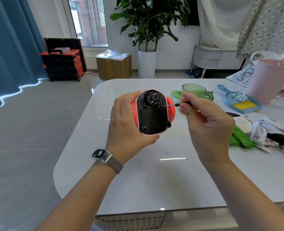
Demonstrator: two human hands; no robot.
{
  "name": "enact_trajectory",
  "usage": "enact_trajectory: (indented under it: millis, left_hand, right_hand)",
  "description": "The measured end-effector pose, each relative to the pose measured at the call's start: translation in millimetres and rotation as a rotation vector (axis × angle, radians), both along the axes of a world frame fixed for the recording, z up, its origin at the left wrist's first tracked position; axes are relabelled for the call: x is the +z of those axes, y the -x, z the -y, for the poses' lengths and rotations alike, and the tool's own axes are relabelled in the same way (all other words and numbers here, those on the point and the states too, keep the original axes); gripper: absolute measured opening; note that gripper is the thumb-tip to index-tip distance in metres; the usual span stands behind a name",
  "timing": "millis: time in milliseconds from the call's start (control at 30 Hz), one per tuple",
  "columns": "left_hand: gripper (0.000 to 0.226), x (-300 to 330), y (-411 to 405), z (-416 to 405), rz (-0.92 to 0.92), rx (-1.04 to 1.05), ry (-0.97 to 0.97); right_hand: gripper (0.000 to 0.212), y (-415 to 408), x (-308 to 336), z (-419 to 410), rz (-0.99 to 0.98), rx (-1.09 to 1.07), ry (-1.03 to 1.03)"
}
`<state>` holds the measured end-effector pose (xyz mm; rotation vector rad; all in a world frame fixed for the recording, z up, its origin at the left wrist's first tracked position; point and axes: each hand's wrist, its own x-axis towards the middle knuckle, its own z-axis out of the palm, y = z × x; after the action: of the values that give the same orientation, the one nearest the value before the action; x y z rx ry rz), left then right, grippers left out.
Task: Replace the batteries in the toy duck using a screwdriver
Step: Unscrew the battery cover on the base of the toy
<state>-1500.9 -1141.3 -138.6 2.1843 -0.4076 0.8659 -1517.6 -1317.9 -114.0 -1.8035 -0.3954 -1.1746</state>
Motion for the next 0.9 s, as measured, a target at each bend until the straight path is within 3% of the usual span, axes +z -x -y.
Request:
enact_trajectory:
  millis: [533, 900]
  left_hand:
    - [0.106, -0.3, -4.7, -4.4, 0.005, 0.018, 0.011]
    - [0.106, -1.8, -4.7, -2.5, -0.001, 0.014, -0.017]
  right_hand:
    - [0.029, -2.2, -5.9, 0.3, 0.093, 0.019, 0.273]
    - [0.028, -1.2, -5.2, 0.2, 0.056, 0.012, 0.307]
